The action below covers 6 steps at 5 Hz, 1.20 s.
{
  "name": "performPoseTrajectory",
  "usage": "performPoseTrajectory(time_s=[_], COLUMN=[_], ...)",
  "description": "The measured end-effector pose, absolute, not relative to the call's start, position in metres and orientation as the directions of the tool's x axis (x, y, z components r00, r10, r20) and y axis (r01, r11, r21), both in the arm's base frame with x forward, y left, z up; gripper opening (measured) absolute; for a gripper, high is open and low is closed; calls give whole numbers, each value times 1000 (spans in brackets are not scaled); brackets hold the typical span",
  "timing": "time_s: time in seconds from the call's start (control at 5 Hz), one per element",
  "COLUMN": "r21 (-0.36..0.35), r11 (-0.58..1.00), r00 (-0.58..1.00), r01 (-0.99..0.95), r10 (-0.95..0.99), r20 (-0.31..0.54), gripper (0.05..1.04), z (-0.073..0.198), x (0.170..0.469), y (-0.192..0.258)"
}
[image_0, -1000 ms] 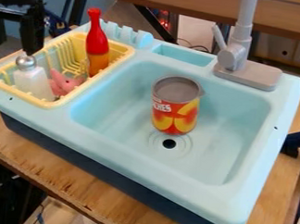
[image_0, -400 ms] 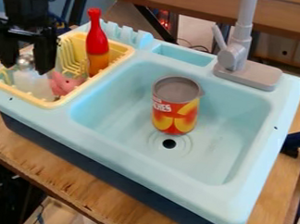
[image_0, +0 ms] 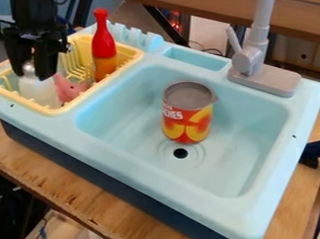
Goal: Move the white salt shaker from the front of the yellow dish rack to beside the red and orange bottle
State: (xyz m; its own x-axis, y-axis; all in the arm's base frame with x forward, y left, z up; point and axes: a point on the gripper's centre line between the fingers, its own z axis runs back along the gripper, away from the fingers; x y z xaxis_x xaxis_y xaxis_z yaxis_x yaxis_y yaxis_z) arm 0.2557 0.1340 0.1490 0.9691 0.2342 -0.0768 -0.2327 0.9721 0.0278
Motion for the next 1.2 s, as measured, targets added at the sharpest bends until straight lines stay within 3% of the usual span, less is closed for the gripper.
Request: performPoseTrajectory(time_s=[0.2,0.6,1.2], r21=[15,12,-33], r11=[970,964,974], r00=[969,959,971], r01=[-243,-266,-226], r10=[243,263,228], r20=[-44,101,75], gripper=[510,510,510], z=[165,217,202], x=[262,285,315], y=[136,150,165])
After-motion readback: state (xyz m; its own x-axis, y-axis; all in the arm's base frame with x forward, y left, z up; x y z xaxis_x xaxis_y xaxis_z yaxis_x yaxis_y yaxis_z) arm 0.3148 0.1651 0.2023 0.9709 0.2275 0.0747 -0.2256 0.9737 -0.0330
